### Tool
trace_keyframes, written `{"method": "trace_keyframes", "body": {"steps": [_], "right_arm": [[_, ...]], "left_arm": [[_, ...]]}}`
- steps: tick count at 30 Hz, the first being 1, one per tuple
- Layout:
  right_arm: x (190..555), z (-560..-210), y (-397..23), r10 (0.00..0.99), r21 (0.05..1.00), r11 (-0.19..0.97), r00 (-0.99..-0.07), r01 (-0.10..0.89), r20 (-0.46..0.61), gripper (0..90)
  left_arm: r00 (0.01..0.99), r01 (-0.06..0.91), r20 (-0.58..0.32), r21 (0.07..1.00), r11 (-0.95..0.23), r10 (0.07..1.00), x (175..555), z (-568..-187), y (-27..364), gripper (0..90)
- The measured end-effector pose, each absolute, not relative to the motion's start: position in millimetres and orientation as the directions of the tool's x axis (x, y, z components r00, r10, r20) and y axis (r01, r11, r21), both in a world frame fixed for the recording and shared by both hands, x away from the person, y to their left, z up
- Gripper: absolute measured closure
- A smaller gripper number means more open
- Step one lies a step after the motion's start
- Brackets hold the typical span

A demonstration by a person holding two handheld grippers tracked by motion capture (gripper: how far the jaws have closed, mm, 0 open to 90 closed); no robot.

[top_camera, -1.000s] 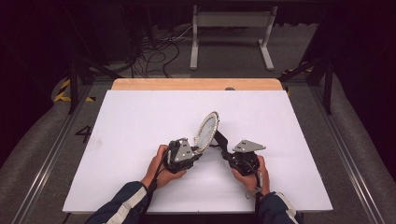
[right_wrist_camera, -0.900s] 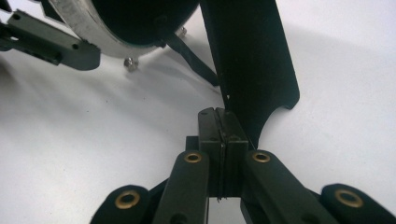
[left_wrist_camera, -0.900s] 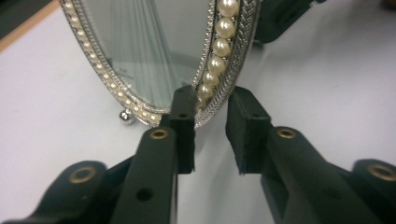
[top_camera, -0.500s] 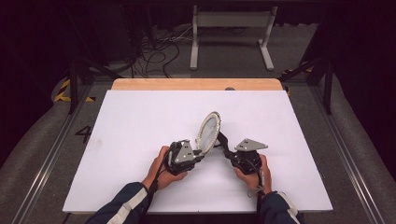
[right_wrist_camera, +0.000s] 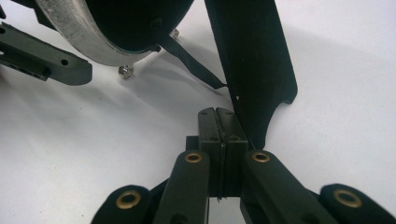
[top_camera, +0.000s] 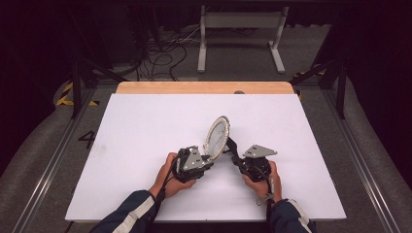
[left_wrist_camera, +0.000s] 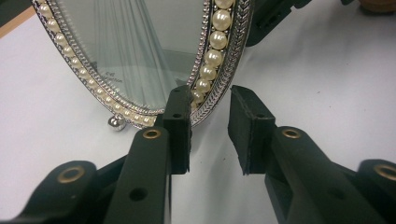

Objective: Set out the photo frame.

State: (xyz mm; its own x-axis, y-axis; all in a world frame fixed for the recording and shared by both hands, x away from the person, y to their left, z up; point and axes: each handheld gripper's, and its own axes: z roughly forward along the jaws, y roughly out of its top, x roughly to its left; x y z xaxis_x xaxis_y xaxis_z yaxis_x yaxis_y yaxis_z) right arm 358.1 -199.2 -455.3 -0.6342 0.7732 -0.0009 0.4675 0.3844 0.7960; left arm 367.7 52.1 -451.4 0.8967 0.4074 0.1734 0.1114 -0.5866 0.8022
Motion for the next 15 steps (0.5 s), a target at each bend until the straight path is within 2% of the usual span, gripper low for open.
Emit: {"method": "trace_keyframes", "body": {"steps": [6, 14, 15], "right_arm": [[358.2, -459.5, -195.4, 0.77, 0.785, 0.397, -0.638, 0.475, -0.003, 90.0], [358.5, -460.3, -193.8, 0.768, 0.781, 0.406, -0.64, 0.475, -0.01, 90.0], [358.8, -460.0, -194.6, 0.773, 0.782, 0.402, -0.634, 0.477, -0.011, 90.0]], "left_arm": [[0.878, 0.11, 0.183, 0.822, -0.559, 0.442, 364.6, -450.1, 44.8, 63.7], [0.871, 0.09, 0.197, 0.836, -0.541, 0.449, 364.3, -447.8, 41.8, 65.9], [0.868, 0.07, 0.224, 0.828, -0.557, 0.442, 362.8, -447.2, 41.2, 66.7]]}}
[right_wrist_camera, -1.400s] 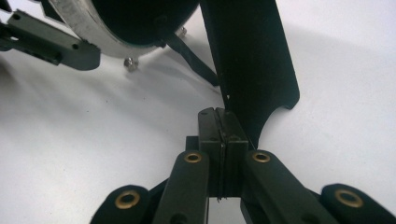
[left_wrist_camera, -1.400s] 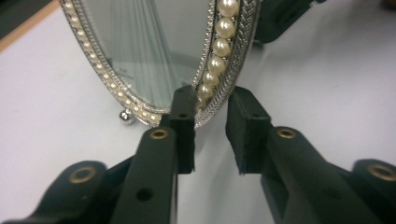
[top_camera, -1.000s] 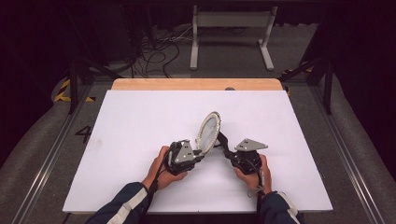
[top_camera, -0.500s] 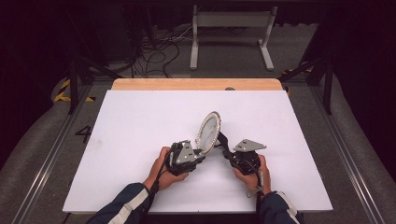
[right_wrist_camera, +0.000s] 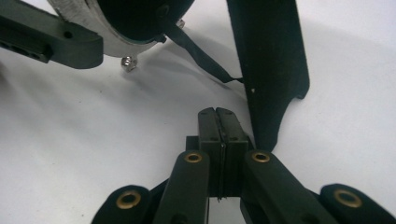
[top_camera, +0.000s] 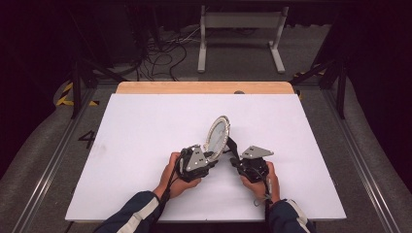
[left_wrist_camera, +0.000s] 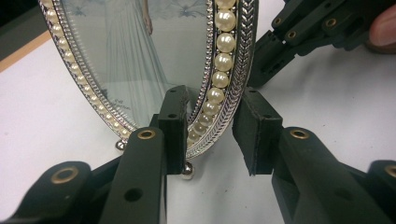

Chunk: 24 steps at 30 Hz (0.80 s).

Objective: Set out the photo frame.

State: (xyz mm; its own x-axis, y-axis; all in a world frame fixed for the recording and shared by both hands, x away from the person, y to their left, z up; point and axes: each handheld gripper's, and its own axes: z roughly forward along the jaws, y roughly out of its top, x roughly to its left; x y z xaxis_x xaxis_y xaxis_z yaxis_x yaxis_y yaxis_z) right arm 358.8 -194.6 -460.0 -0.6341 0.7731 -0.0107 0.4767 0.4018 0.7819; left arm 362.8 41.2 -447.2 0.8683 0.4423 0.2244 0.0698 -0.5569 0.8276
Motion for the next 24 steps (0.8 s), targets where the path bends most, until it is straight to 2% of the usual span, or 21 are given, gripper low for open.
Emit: {"method": "trace_keyframes", "body": {"steps": [9, 24], "right_arm": [[359.8, -460.0, -196.1, 0.777, 0.786, 0.392, -0.63, 0.478, -0.005, 90.0], [361.8, -461.0, -193.6, 0.779, 0.768, 0.434, -0.624, 0.471, -0.057, 90.0]], "left_arm": [[0.871, 0.038, 0.258, 0.812, -0.582, 0.417, 360.5, -444.9, 41.8, 69.3], [0.879, 0.051, 0.237, 0.816, -0.575, 0.413, 359.7, -444.1, 43.3, 71.0]]}}
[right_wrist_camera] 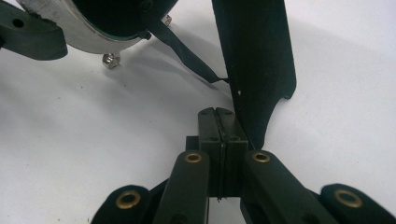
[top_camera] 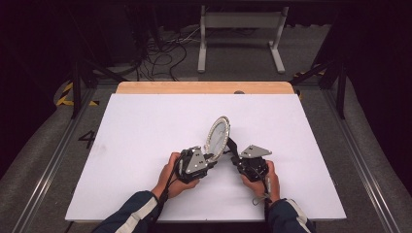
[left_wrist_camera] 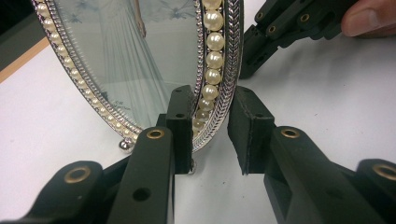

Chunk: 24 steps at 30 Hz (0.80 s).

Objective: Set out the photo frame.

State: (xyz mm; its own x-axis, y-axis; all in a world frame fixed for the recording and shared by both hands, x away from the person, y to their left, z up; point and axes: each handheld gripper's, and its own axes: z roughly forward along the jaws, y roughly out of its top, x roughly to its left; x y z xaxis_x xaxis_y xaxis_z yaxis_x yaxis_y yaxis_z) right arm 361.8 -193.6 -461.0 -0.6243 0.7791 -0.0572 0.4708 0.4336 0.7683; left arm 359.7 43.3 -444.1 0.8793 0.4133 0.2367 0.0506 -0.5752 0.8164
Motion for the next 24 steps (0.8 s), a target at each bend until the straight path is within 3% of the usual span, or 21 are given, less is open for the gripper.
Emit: {"method": "trace_keyframes", "body": {"steps": [15, 24], "right_arm": [[370.2, -461.0, -201.8, 0.81, 0.768, 0.396, -0.586, 0.504, -0.033, 90.0], [364.4, -456.5, -205.0, 0.804, 0.789, 0.37, -0.595, 0.49, -0.008, 87.2]], "left_arm": [[0.896, 0.09, 0.167, 0.839, -0.536, 0.411, 362.2, -445.8, 44.4, 73.4], [0.872, 0.08, 0.163, 0.883, -0.463, 0.461, 351.2, -418.8, 95.1, 72.3]]}}
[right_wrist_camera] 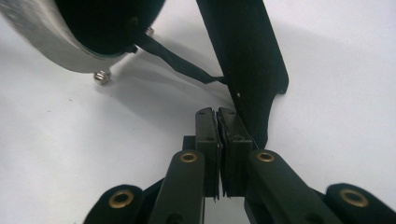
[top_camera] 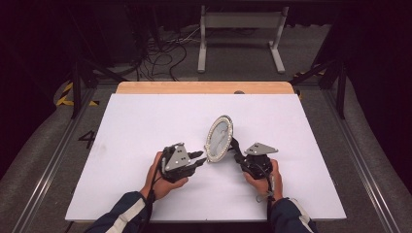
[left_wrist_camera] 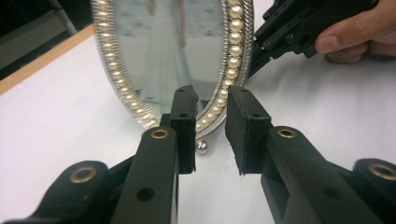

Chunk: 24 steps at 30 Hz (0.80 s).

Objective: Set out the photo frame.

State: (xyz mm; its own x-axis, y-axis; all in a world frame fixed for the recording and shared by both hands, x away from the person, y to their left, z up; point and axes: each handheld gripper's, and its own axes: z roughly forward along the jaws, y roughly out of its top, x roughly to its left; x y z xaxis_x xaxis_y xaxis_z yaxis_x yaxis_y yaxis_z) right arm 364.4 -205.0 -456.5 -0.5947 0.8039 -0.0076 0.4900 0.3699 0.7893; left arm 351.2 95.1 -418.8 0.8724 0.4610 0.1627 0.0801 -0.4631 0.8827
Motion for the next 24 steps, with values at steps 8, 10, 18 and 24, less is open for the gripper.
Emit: {"method": "trace_keyframes", "body": {"steps": [8, 10, 18, 24], "right_arm": [[352.9, -449.0, -201.1, 0.793, 0.808, 0.361, -0.61, 0.465, -0.003, 77.5], [348.1, -446.1, -199.3, 0.785, 0.814, 0.354, -0.62, 0.46, 0.009, 75.7], [336.2, -439.6, -192.0, 0.766, 0.828, 0.362, -0.643, 0.429, -0.002, 64.9], [325.6, -433.7, -189.1, 0.77, 0.852, 0.335, -0.637, 0.403, -0.001, 55.1]], "left_arm": [[0.847, 0.133, 0.153, 0.866, -0.481, 0.509, 347.7, -422.6, 140.8, 66.0], [0.845, 0.137, 0.155, 0.863, -0.487, 0.512, 345.5, -424.2, 151.4, 64.1], [0.797, 0.236, 0.116, 0.844, -0.481, 0.593, 330.9, -438.4, 190.2, 47.9], [0.78, 0.259, 0.125, 0.828, -0.498, 0.613, 300.8, -444.9, 209.0, 35.2]]}}
